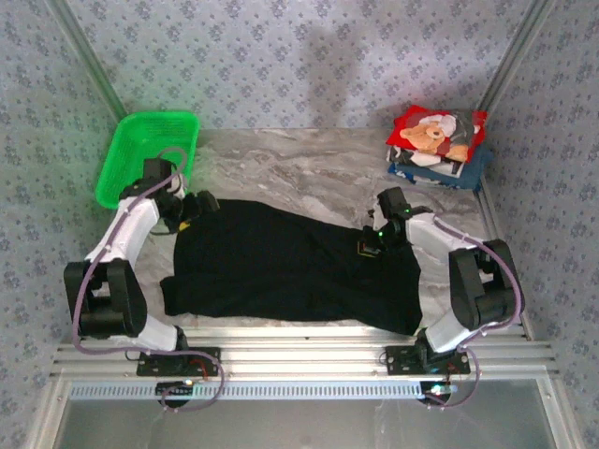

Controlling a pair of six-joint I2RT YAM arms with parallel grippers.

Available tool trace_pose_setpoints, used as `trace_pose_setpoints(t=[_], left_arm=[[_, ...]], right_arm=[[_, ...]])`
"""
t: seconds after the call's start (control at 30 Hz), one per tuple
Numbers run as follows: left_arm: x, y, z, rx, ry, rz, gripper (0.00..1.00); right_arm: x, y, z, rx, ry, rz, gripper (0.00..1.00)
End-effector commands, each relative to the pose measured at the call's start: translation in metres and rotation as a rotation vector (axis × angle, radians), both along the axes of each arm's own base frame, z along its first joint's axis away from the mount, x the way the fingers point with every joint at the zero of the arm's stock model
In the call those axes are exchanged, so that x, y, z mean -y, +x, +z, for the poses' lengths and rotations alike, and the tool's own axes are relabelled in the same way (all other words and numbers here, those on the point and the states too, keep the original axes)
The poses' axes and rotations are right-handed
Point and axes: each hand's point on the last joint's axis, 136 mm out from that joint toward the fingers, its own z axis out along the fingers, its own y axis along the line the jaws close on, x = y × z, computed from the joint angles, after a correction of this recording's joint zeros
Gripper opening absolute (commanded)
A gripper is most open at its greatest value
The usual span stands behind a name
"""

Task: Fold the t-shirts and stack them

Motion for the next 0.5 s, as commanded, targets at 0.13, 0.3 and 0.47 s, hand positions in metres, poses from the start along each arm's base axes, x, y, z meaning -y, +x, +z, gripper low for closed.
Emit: trace_pose_setpoints(t=[0.13, 0.3, 0.47], left_arm=[[-0.021, 0.026, -0.006, -0.047, 0.128, 0.002, 0.82], [-0.018, 0.047, -0.019, -0.047, 0.098, 0.028, 0.81], [-0.010, 0.062, -0.027, -0.048, 0.080, 0.028, 0.80]], right_arm=[[0.027, 0.013, 0.036, 0.043, -0.077, -0.014, 0.00], [0.064, 0.025, 0.041, 0.049, -0.156, -0.104, 0.00], [0.105, 0.038, 0.050, 0.044, -0.281, -0.166, 0.00]])
